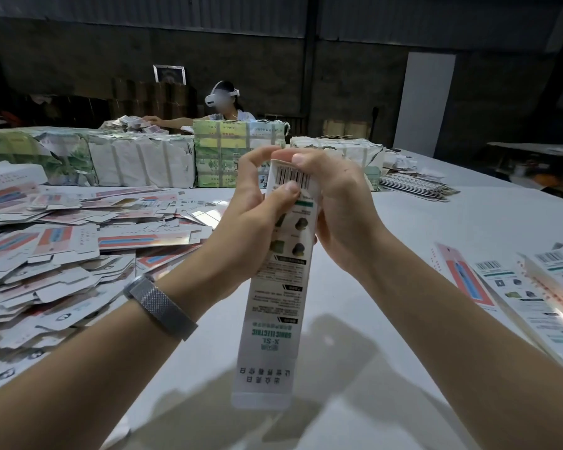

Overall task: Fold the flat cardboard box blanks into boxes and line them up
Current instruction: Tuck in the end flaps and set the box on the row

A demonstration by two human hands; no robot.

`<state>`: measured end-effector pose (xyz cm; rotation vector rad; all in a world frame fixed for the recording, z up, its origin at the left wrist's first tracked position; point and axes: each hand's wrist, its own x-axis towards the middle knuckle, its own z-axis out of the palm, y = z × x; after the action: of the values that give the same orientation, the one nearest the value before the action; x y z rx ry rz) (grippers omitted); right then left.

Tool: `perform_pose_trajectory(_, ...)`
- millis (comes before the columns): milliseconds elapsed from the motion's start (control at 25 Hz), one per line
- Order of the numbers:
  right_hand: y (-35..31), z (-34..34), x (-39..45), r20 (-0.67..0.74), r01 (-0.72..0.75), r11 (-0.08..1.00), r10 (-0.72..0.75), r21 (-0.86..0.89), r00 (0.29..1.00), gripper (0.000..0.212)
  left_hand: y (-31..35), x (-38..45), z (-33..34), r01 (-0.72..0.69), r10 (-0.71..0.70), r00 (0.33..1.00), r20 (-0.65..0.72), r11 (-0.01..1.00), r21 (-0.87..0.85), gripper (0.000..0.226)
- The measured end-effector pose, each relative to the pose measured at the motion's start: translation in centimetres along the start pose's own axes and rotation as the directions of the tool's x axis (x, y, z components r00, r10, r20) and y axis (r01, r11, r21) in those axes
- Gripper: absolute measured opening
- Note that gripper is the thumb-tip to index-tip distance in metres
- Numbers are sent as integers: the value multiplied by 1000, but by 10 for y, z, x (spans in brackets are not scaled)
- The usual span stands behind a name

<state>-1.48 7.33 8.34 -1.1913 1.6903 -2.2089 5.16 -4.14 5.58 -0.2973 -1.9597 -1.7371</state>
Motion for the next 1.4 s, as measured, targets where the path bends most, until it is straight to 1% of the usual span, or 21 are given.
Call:
perform_pose_trajectory(120,1,-1,1,-3,-17,1000,17,-3,1000,27,1,0,-1,13,-13,1000,17,1000,5,49)
perform_pose_trajectory(280,-1,-7,5,49,-22,999,24,-41,998,25,4,-1,-3,6,-6,998,55,1000,-6,62)
perform_pose_trajectory(400,-4,-10,6,9,-6,999,6,-45,1000,24,4,-1,-2,-28,26,995,94,999,24,67)
perform_pose_trajectory(480,-5,-12,6,35,11,999,-10,-44,999,25,4,-1,-4,-50,47,994,97,998,30,67)
perform_pose_trajectory(600,-4,-16,7,89,21,999,-17,-41,996,26,4,-1,-8,-43,40,995,94,999,23,65)
perform_pose_trajectory(840,-1,-18,9,138,43,994,-28,-102,990,33,0,0,-10,-28,28,996,89,1000,-6,58)
perform_pose_trajectory(1000,1,-16,9,151,156,975,-132,-158,980,31,3,0,-11,-15,18,996,87,999,-32,56)
perform_pose_trajectory(1120,0,-17,10,183,287,918,-243,-274,952,31,5,-1,-11,-7,11,995,94,999,-51,56)
perform_pose_trajectory(1200,1,-17,10,216,345,876,-285,-337,934,28,7,-2,-10,4,2,996,89,997,-73,57)
perform_pose_trajectory(1280,1,-17,9,238,369,855,-298,-364,924,28,8,-2,-11,15,-9,997,78,997,-80,58)
perform_pose_trajectory(1400,-1,-17,9,268,334,879,-250,-341,931,31,11,-3,-12,10,-8,998,60,999,-41,56)
